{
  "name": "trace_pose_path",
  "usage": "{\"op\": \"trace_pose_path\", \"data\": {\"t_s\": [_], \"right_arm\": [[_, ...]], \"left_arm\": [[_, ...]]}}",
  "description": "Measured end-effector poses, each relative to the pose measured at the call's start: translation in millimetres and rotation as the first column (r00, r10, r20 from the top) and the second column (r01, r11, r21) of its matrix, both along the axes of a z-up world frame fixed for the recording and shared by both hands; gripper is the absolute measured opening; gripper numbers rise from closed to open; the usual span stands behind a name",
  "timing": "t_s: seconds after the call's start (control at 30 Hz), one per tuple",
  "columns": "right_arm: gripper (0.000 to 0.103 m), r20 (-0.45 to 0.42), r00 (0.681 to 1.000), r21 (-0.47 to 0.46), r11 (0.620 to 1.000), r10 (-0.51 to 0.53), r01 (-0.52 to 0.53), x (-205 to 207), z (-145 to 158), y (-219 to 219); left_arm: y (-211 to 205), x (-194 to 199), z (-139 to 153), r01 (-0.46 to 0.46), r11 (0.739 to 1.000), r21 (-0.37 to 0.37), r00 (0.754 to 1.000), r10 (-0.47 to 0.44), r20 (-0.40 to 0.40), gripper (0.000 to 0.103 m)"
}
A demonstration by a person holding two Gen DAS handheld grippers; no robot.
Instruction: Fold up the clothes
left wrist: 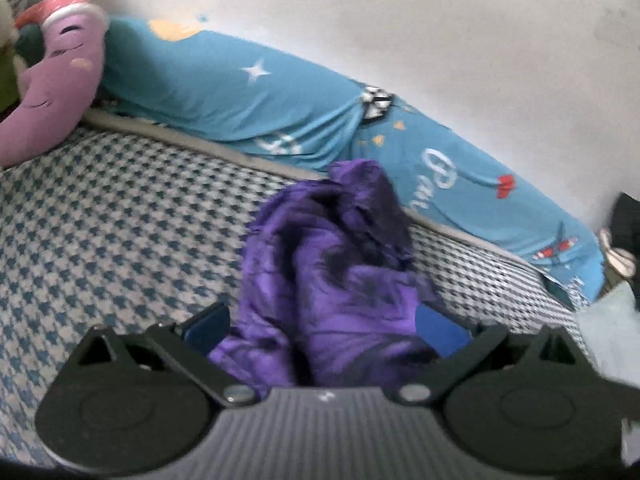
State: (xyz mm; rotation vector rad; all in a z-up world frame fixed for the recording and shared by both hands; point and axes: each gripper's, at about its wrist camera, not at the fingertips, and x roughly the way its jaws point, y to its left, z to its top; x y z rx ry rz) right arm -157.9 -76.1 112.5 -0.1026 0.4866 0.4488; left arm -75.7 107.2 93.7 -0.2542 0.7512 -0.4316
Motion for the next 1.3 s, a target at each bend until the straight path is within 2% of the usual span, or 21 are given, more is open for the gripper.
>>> {"op": "trace_pose_path", "data": {"t_s": [0.1, 0.23, 0.4, 0.57, 0.67, 0.73, 0.83, 1.0, 1.07, 1.13, 1.23, 1.3], "right_arm": [[0.041, -0.005, 0.997, 0.031, 0.996, -0.083, 0.083, 2.9, 4.2, -18.4], [0.041, -0.045, 0.984, 0.078, 0.981, -0.172, 0.175, 7.7, 5.4, -41.3], [0.042, -0.085, 0.967, 0.121, 0.961, -0.24, 0.249, 9.9, 5.0, -56.7], [0.042, -0.113, 0.948, 0.159, 0.937, -0.296, 0.311, 17.4, 2.0, -65.5], [0.042, -0.142, 0.936, 0.19, 0.919, -0.323, 0.346, 22.2, 0.1, -72.8], [0.042, -0.156, 0.927, 0.202, 0.908, -0.341, 0.368, 25.9, -0.7, -76.5], [0.042, -0.17, 0.913, 0.2, 0.894, -0.371, 0.4, 34.5, -2.8, -79.8], [0.043, -0.177, 0.901, 0.183, 0.886, -0.397, 0.426, 51.1, -7.1, -82.7], [0.043, -0.18, 0.895, 0.175, 0.882, -0.407, 0.437, 57.8, -8.8, -83.9], [0.043, -0.182, 0.89, 0.168, 0.879, -0.418, 0.447, 64.4, -10.5, -85.1], [0.043, -0.193, 0.884, 0.156, 0.876, -0.427, 0.457, 76.9, -16.0, -86.3], [0.042, -0.201, 0.879, 0.154, 0.872, -0.433, 0.464, 85.2, -19.8, -87.1]], "left_arm": [[-11.1, -12.6, 0.9, 0.033, 0.999, 0.006, 0.999, -0.033, 0.025, 0.103], [-29.7, -26.7, 2.8, 0.05, 0.997, 0.059, 0.997, -0.053, 0.048, 0.103], [-53.1, -22.6, -11.7, 0.018, 0.986, 0.166, 1.0, -0.02, 0.01, 0.103], [-50.3, -13.6, -22.4, -0.036, 0.98, 0.195, 0.999, 0.04, -0.016, 0.1], [-45.9, -8.2, -27.3, -0.063, 0.979, 0.196, 0.997, 0.071, -0.032, 0.082], [-41.3, -5.2, -27.4, -0.072, 0.978, 0.196, 0.996, 0.08, -0.036, 0.064], [-36.9, -3.3, -23.9, -0.079, 0.973, 0.217, 0.996, 0.083, -0.011, 0.048], [-24.8, -0.6, -11.4, -0.154, 0.943, 0.294, 0.988, 0.141, 0.065, 0.036], [-15.6, 2.1, -5.9, -0.208, 0.921, 0.329, 0.978, 0.186, 0.096, 0.035], [-3.9, 6.2, -2.0, -0.281, 0.881, 0.38, 0.959, 0.246, 0.137, 0.035], [19.9, 24.0, -2.2, -0.4, 0.802, 0.443, 0.916, 0.371, 0.157, 0.03], [42.9, 34.1, -3.3, -0.472, 0.759, 0.447, 0.878, 0.453, 0.157, 0.03]]}}
